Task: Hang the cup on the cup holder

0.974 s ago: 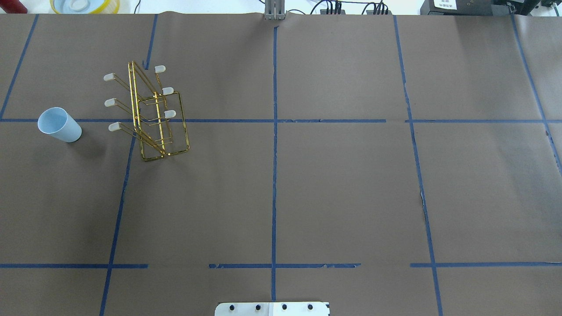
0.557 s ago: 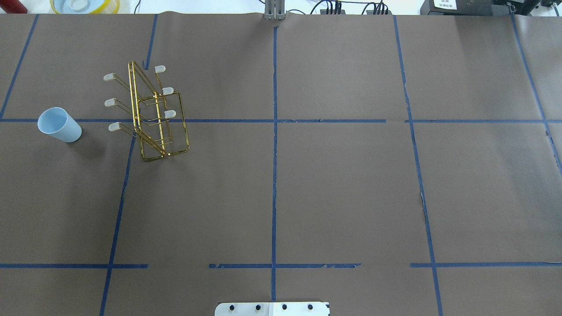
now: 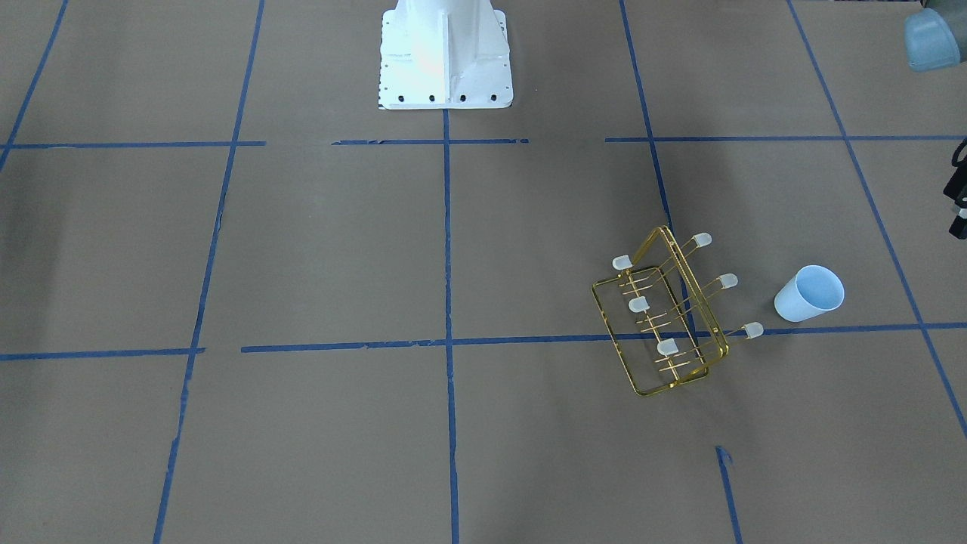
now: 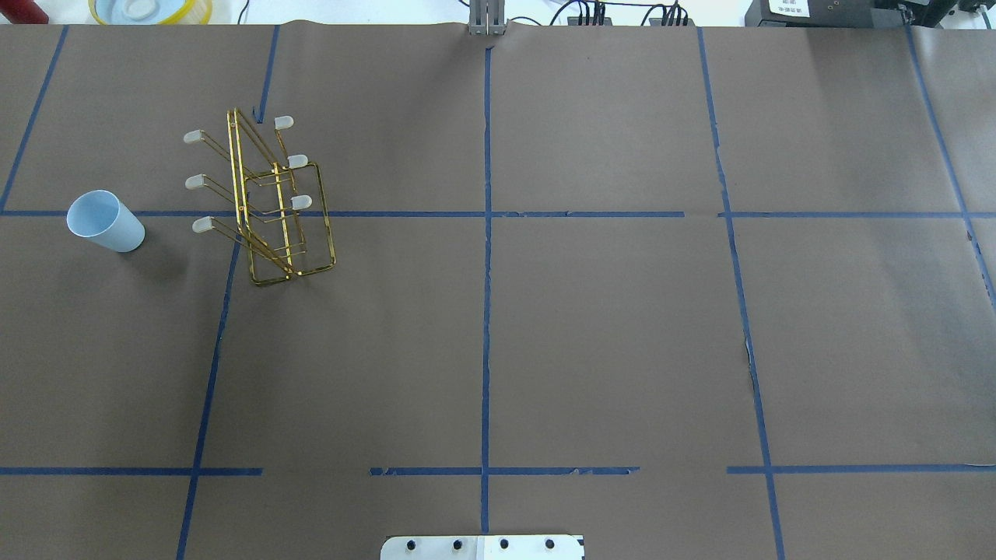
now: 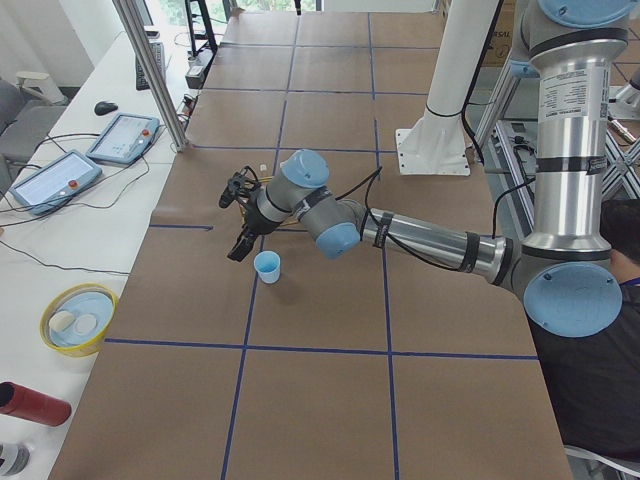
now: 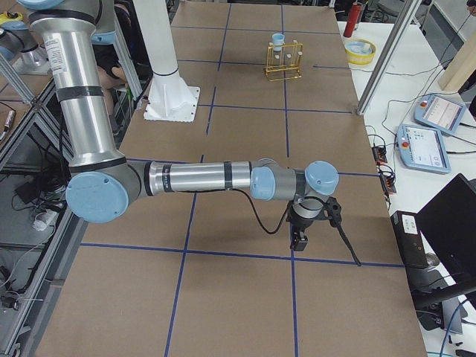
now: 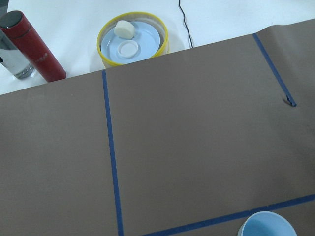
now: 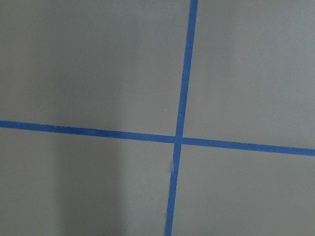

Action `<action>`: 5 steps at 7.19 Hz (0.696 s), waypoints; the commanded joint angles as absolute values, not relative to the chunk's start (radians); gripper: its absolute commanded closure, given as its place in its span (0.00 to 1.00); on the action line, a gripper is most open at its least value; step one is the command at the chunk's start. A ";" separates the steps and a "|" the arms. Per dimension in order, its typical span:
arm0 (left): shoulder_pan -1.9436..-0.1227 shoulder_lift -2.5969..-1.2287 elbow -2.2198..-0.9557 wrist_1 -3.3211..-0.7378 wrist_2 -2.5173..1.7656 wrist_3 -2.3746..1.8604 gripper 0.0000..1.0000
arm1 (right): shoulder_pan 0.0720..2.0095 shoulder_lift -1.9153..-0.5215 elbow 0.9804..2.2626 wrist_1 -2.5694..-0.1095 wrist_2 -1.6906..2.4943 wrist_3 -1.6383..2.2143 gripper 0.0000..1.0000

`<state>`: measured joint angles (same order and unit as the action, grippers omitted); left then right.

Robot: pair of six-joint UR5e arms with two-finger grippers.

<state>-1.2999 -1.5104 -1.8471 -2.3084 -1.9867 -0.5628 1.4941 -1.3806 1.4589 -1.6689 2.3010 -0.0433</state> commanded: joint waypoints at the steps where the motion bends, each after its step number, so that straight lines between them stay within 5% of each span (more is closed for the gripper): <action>1: -1.208 -1.482 -1.874 -2.406 -1.857 -0.678 0.00 | 1.494 -1.381 1.459 -1.669 2.301 -0.044 0.00; 5: -0.946 -1.401 -1.876 -2.584 -1.529 -0.917 0.00 | 1.494 -1.381 1.459 -1.669 2.301 -0.044 0.00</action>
<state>-1.0283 -1.4307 -1.8755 -2.5312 -1.6326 -0.8423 1.4941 -1.3805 1.4588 -1.6690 2.3010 -0.0441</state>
